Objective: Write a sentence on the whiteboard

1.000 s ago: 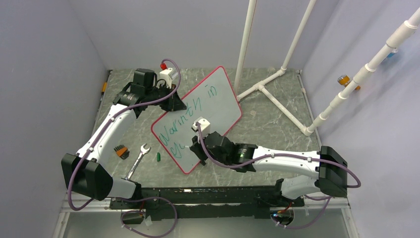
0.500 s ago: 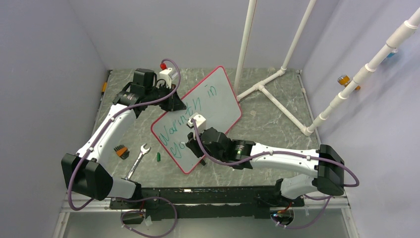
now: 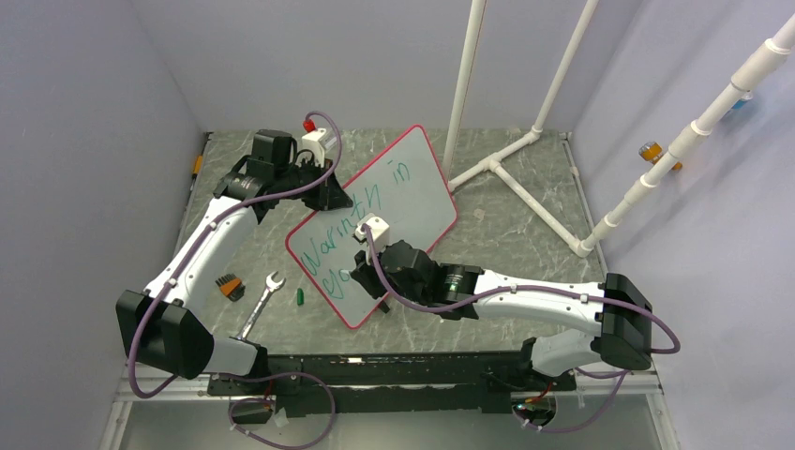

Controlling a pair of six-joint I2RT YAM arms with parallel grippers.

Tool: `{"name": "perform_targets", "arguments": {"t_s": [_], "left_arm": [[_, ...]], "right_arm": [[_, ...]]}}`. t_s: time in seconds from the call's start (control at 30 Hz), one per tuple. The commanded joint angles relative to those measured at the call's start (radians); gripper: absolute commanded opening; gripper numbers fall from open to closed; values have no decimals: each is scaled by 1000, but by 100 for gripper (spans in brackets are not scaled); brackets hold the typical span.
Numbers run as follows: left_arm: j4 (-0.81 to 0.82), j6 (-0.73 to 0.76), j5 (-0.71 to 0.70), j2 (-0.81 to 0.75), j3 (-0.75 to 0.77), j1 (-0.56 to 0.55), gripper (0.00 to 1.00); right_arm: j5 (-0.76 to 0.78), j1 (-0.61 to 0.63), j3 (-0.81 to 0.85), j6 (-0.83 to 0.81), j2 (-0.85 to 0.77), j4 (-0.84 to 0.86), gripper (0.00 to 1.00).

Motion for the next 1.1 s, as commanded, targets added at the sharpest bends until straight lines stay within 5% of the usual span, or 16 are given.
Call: {"name": "perform_targets", "arguments": {"t_s": [0.0,0.53,1.07], "left_arm": [[7,114,-113,-2,-19,-13,0],[14,111,-102,-21,-25,-13,0],[10,112,-110,0,-23,-13,0]], "right_arm": [[-23,-4,2,7,5,44,0],[14,-39,-67,-10,-143,65,0],[-216,-135,-81,-18,-117,174,0]]}}
